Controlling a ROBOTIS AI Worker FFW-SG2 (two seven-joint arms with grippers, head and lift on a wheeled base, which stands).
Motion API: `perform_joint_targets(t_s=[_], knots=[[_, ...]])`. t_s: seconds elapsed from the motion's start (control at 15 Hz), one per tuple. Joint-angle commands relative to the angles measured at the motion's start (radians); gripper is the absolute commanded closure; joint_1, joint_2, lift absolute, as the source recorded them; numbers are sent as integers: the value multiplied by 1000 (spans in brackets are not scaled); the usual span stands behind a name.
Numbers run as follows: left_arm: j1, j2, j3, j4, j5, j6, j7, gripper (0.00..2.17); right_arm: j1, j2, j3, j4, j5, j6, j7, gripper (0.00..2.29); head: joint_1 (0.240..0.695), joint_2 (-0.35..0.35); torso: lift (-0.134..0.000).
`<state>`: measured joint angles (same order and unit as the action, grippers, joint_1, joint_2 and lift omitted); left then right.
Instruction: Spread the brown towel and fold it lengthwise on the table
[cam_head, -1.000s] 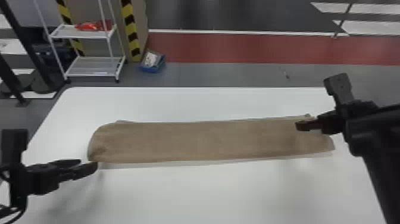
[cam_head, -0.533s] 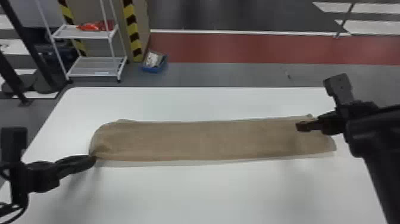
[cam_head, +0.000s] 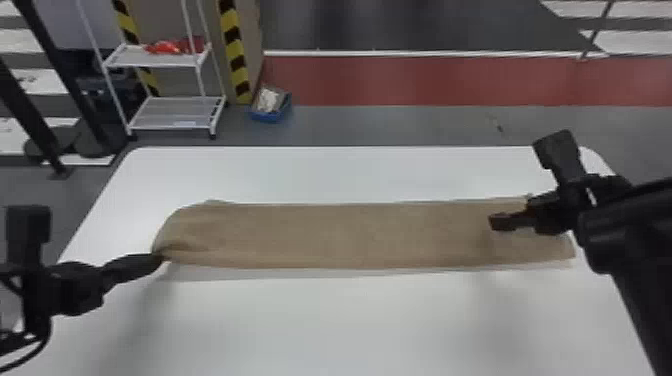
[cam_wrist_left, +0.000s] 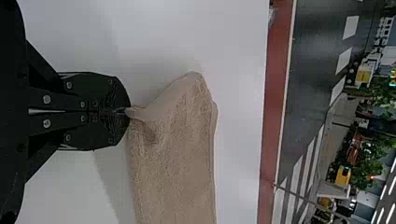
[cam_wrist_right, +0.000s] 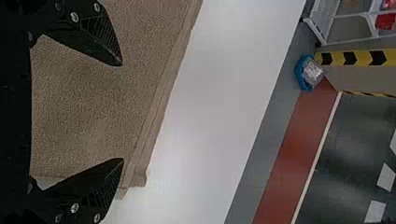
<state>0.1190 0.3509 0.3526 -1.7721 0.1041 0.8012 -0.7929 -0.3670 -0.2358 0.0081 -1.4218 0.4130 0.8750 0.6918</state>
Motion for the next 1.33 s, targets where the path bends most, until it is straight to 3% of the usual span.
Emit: perform_joint_targets(t_s=[0.0, 0.33, 0.47, 0.67, 1.0, 1.27], knots=[[14, 10, 3, -13, -3, -1, -5, 1851, 2, 9, 30, -5, 17, 2, 51, 198, 695, 49, -124], [27, 37, -15, -32, -34, -1, -54, 1851, 36, 0, 36, -51, 26, 14, 160, 215, 695, 97, -124], [36, 60, -54, -44, -103, -53, -94, 1851, 48, -8, 41, -94, 27, 14, 229, 215, 695, 100, -124], [48, 96, -87, -61, -153, -87, -154, 1851, 56, -17, 63, -95, 79, 11, 282, 215, 695, 104, -124], [54, 174, -109, -87, -225, -121, -233, 1851, 60, -34, 110, -95, 182, 5, 308, 215, 695, 96, -124], [65, 235, -136, -93, -282, -182, -285, 1845, 62, -43, 125, -91, 216, 2, 310, 218, 695, 97, -124]])
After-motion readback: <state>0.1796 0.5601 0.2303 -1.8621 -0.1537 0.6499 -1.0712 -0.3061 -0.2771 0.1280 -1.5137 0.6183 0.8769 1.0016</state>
